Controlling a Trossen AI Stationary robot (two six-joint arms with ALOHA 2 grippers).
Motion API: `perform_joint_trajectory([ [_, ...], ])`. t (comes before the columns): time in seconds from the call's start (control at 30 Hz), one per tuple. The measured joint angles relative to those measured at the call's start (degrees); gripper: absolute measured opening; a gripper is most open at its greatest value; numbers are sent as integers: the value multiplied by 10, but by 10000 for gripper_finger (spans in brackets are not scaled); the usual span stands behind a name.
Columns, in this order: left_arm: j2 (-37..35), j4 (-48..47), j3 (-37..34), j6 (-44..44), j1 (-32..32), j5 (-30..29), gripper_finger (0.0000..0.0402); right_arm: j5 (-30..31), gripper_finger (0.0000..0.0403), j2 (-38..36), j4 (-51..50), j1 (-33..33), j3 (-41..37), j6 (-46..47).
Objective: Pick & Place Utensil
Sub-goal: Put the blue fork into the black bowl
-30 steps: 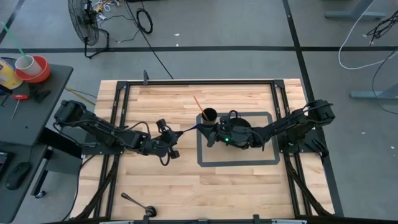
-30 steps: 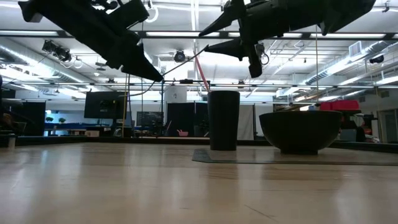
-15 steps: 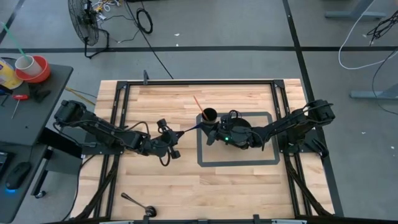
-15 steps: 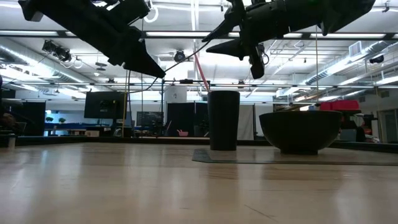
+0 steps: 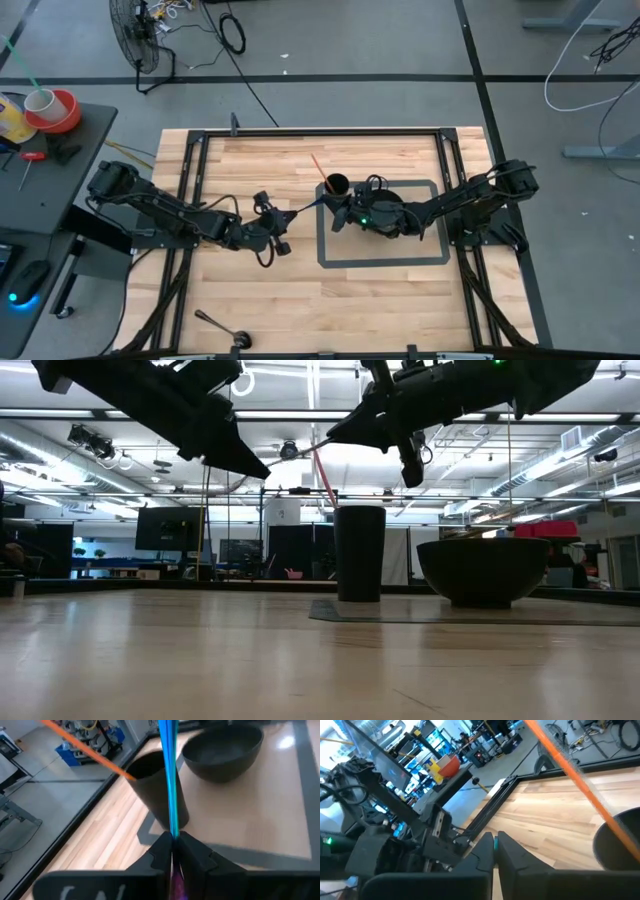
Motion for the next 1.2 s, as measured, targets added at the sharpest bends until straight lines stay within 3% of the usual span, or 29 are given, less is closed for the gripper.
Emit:
perform_joint_trajectory([
  [0.13, -2, 0, 1, -13, -8, 3, 68, -6, 4, -2, -3, 1, 0, -14],
  [0.3, -44, -7, 1, -11, -53, 1, 133, -33, 4, -39, -25, 5, 0, -30],
  [0.4, -91, -34, 1, -11, -89, -3, 175, -41, 3, -89, -102, 8, 0, -33],
  [0.57, -171, -108, 1, -26, -150, -5, 217, -39, 3, -213, -318, 19, 0, -26],
  [0.9, -204, -143, 1, -56, -196, -15, 207, -42, 2, -473, -729, 19, 0, 76],
  [1.07, -204, -140, 0, -59, -182, -14, 198, -35, 2, -511, -843, 0, 0, 108],
  [1.2, -204, -141, 0, -70, -182, -13, 197, -42, 5, -512, -855, -13, 0, 107],
])
